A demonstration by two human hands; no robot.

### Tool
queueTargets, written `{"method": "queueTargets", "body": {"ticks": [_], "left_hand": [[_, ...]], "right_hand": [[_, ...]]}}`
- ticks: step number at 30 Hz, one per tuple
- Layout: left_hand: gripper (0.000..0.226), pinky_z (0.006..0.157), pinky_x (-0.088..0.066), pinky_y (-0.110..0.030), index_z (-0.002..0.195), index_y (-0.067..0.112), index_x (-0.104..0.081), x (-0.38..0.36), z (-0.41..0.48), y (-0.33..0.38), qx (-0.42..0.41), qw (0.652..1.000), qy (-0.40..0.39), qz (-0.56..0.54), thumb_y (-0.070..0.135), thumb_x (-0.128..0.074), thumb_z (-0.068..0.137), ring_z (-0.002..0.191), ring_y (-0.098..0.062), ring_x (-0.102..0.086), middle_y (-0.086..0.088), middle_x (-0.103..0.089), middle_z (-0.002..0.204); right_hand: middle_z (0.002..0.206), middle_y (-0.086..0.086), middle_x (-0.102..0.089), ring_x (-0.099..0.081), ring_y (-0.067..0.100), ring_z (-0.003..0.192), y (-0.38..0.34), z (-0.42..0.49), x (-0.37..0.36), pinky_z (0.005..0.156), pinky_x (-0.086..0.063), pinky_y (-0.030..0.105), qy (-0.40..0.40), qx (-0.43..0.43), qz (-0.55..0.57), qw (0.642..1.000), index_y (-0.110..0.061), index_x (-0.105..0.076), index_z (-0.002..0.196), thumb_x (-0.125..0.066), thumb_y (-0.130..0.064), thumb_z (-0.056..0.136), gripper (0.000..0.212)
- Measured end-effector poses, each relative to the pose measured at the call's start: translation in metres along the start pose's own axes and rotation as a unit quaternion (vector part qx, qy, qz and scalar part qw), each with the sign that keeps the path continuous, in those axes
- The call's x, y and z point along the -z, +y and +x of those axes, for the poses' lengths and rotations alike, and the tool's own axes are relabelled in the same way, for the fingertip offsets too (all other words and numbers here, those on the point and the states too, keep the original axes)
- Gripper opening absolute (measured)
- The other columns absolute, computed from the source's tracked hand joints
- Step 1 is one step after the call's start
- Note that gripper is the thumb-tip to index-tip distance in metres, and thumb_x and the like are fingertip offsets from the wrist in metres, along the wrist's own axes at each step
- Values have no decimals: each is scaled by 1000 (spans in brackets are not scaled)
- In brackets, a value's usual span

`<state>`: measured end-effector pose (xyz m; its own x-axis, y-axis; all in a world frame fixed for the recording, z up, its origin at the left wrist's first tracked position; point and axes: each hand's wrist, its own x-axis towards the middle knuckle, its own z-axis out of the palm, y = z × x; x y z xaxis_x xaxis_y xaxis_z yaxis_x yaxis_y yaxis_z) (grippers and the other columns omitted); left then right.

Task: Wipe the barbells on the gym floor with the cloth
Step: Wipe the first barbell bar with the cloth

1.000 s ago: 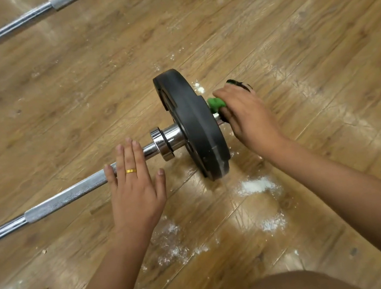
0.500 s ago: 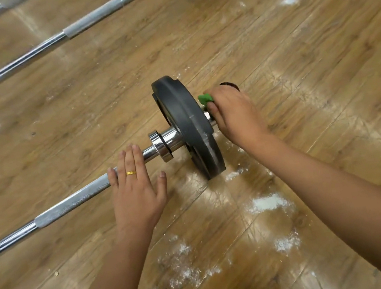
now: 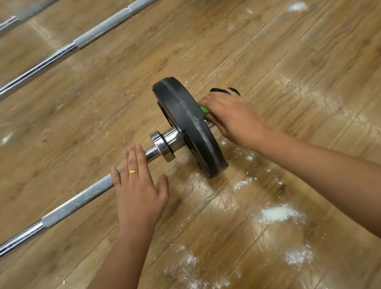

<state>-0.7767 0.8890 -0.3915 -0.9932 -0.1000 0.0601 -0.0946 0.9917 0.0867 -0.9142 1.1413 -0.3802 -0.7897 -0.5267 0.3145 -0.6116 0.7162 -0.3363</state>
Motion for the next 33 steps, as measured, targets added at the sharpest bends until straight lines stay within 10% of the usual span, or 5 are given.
{"method": "queueTargets", "body": {"ticks": [4, 17, 21, 24, 33], "left_hand": [[81, 123, -11, -52, 160, 7, -17, 0, 8, -1, -5, 1000, 2, -5, 47, -42, 93, 153, -28, -16, -11, -26, 164], [78, 119, -21, -54, 158, 5, -20, 12, 34, -40, -80, 995, -2, 64, 36, -59, 97, 151, -28, -26, -13, -32, 162], [55, 88, -51, -50, 129, 2, -52, 7, 48, -51, -99, 992, 24, 74, 15, -80, 84, 99, -40, -67, -22, -67, 113], [42, 45, -45, -37, 107, -2, -61, 10, 56, -51, -138, 987, 32, 75, 10, -86, 76, 49, -37, -56, -17, -58, 64], [40, 50, -45, -41, 119, -4, -57, -1, 64, -56, -151, 987, 6, 51, 13, -76, 87, 53, -41, -56, -24, -60, 69]], "right_hand": [[115, 4, -66, -59, 24, 110, -1, 13, 5, 99, -48, 47, 35, -110, 16, 993, -14, -62, 120, -41, -22, 104, 28], [111, 7, -67, -59, 26, 106, -9, 25, -14, 97, -38, 37, 62, -29, -11, 998, -10, -62, 122, -47, -15, 98, 29], [116, 6, -65, -58, 25, 111, -4, 26, -17, 104, -36, 37, 60, -23, -10, 998, -10, -60, 127, -43, -19, 99, 33], [120, 4, -64, -57, 23, 115, 2, 25, -20, 112, -33, 38, 49, -10, -13, 999, -11, -58, 130, -42, -21, 101, 34], [124, 6, -65, -57, 24, 121, 23, 23, -15, 109, -40, 41, 77, -31, 18, 996, -10, -60, 129, -49, -17, 100, 32]]}}
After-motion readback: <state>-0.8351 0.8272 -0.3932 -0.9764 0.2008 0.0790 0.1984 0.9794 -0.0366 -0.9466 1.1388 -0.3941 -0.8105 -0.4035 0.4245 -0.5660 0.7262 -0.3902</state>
